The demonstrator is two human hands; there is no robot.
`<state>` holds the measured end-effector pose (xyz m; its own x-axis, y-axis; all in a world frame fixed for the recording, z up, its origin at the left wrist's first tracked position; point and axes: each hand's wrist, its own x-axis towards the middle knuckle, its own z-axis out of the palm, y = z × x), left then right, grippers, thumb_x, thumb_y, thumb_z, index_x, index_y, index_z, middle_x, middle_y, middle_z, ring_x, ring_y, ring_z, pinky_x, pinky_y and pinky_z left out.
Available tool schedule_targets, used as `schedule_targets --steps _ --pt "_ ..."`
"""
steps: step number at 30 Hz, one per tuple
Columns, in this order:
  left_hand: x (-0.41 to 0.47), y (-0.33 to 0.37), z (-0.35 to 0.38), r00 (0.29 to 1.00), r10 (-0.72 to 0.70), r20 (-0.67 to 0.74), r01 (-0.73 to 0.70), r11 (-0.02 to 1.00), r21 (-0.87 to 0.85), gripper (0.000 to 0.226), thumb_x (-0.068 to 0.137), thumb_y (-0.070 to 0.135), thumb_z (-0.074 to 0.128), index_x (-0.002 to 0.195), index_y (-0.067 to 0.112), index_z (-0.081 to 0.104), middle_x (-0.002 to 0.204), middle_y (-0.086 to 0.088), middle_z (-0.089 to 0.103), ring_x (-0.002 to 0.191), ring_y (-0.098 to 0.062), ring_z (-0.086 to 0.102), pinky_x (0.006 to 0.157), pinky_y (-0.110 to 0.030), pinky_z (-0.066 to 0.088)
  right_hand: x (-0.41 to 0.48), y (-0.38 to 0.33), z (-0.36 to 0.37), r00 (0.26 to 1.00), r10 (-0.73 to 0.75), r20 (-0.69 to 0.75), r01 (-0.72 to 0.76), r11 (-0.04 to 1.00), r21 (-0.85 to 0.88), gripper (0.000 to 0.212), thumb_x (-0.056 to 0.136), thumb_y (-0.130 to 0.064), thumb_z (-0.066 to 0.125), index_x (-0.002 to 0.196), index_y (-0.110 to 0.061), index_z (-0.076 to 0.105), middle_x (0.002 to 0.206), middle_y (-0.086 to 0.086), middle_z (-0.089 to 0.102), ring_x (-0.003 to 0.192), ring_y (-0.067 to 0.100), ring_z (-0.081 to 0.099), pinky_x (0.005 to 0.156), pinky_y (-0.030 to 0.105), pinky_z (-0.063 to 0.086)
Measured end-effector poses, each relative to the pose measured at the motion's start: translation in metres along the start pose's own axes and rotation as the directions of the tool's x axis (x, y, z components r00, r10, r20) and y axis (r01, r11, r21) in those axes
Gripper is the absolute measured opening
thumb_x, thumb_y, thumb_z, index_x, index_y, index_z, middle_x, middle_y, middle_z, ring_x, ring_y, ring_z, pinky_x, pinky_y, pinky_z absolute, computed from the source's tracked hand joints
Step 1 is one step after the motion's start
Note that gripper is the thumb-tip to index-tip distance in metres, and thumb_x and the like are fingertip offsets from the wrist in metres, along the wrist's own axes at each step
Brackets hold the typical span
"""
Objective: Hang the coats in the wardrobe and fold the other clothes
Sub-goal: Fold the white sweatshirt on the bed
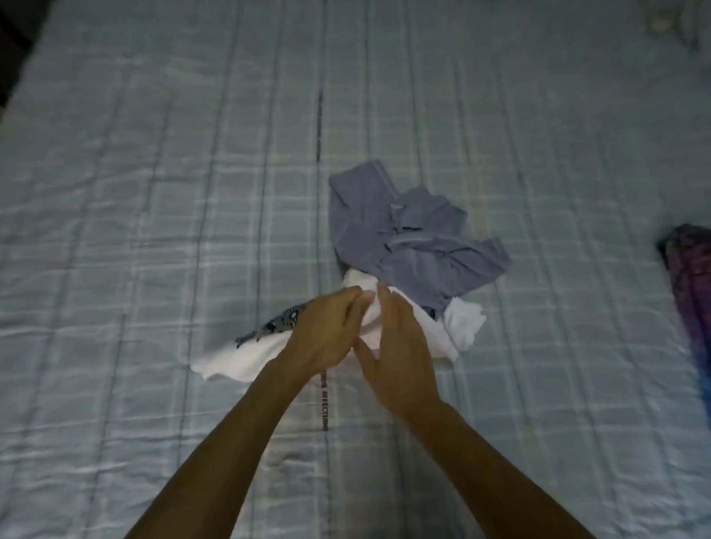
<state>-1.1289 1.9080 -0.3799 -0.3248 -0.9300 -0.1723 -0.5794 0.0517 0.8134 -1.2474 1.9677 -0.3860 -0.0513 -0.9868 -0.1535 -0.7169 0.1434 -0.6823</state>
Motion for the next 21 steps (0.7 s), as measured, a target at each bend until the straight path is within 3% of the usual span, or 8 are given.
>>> schedule_targets --steps 3,5,6,8,11,14,18,21 --pt "-0.018 0.044 -0.023 1.0 0.015 0.009 -0.014 0.999 -0.051 0.038 0.089 0.055 0.05 0.083 0.02 0.066 0.083 0.005 0.07 0.075 -0.008 0.062 0.068 -0.025 0.048 -0.01 -0.029 -0.044 0.99 -0.08 -0.112 0.074 0.996 -0.051 0.037 0.088 -0.022 0.06 0.122 -0.008 0.056 0.12 0.011 0.058 0.109 0.027 0.055 0.095 0.039 0.045" --pt "-0.032 0.072 -0.041 0.997 0.076 0.005 -0.076 0.996 -0.044 0.031 0.082 0.058 0.059 0.078 0.028 0.064 0.076 0.014 0.066 0.07 0.005 0.059 0.063 -0.016 0.046 -0.02 -0.047 -0.075 0.976 -0.125 -0.177 0.113 0.991 -0.076 0.021 0.089 -0.017 0.055 0.104 -0.006 0.063 0.107 0.011 0.06 0.096 0.028 0.058 0.082 0.04 0.05" --pt "-0.04 0.085 -0.049 0.993 0.114 0.003 -0.114 0.993 -0.033 0.026 0.08 0.056 0.063 0.074 0.031 0.059 0.072 0.016 0.062 0.068 0.006 0.056 0.059 -0.013 0.042 -0.026 -0.054 -0.088 0.963 -0.173 -0.209 0.15 0.982 -0.118 0.023 0.088 -0.019 0.05 0.1 -0.006 0.064 0.106 0.011 0.061 0.093 0.028 0.059 0.078 0.038 0.051" --pt "-0.055 0.112 -0.066 0.98 0.197 -0.002 -0.197 0.98 0.019 0.026 0.081 0.053 0.064 0.076 0.032 0.051 0.073 0.015 0.059 0.068 0.002 0.056 0.056 -0.017 0.041 -0.037 -0.069 -0.114 0.924 -0.279 -0.261 0.243 0.957 -0.161 0.029 0.088 -0.02 0.042 0.097 -0.007 0.066 0.1 0.009 0.065 0.086 0.025 0.06 0.073 0.037 0.05" --pt "-0.075 0.147 -0.081 0.953 0.297 -0.066 -0.286 0.948 0.14 0.011 0.087 0.034 0.059 0.087 0.03 0.049 0.085 0.011 0.059 0.077 -0.013 0.057 0.063 -0.031 0.045 -0.059 -0.1 -0.153 0.926 -0.252 -0.281 0.25 0.967 -0.042 0.02 0.091 -0.023 0.043 0.094 -0.019 0.062 0.083 -0.008 0.063 0.072 0.007 0.053 0.064 0.026 0.039" --pt "-0.098 0.168 -0.083 0.931 0.286 -0.227 -0.214 0.931 0.296 0.012 0.082 0.03 0.051 0.093 0.024 0.049 0.09 0.007 0.049 0.08 -0.02 0.054 0.064 -0.035 0.044 -0.079 -0.127 -0.185 0.912 -0.258 -0.318 0.258 0.965 -0.043 0.019 0.088 -0.036 0.039 0.092 -0.028 0.057 0.081 -0.015 0.058 0.071 0.002 0.051 0.059 0.019 0.032" --pt "-0.129 0.187 -0.087 0.881 0.181 -0.436 -0.103 0.975 0.196 0.018 0.089 0.032 0.044 0.102 0.026 0.054 0.091 0.01 0.05 0.081 -0.017 0.055 0.063 -0.029 0.035 -0.101 -0.16 -0.224 0.849 -0.346 -0.4 0.364 0.931 -0.031 0.02 0.084 -0.024 0.041 0.094 -0.033 0.057 0.086 -0.017 0.061 0.078 0.001 0.055 0.066 0.012 0.037" --pt "-0.146 0.215 -0.1 0.845 0.158 -0.511 -0.083 0.982 0.167 0.023 0.092 0.032 0.035 0.102 0.023 0.054 0.097 0.002 0.062 0.087 -0.023 0.059 0.069 -0.035 0.043 -0.114 -0.18 -0.253 0.809 -0.396 -0.435 0.433 0.901 -0.015 0.027 0.079 -0.015 0.046 0.092 -0.035 0.06 0.088 -0.017 0.064 0.082 0.002 0.058 0.07 0.017 0.042"
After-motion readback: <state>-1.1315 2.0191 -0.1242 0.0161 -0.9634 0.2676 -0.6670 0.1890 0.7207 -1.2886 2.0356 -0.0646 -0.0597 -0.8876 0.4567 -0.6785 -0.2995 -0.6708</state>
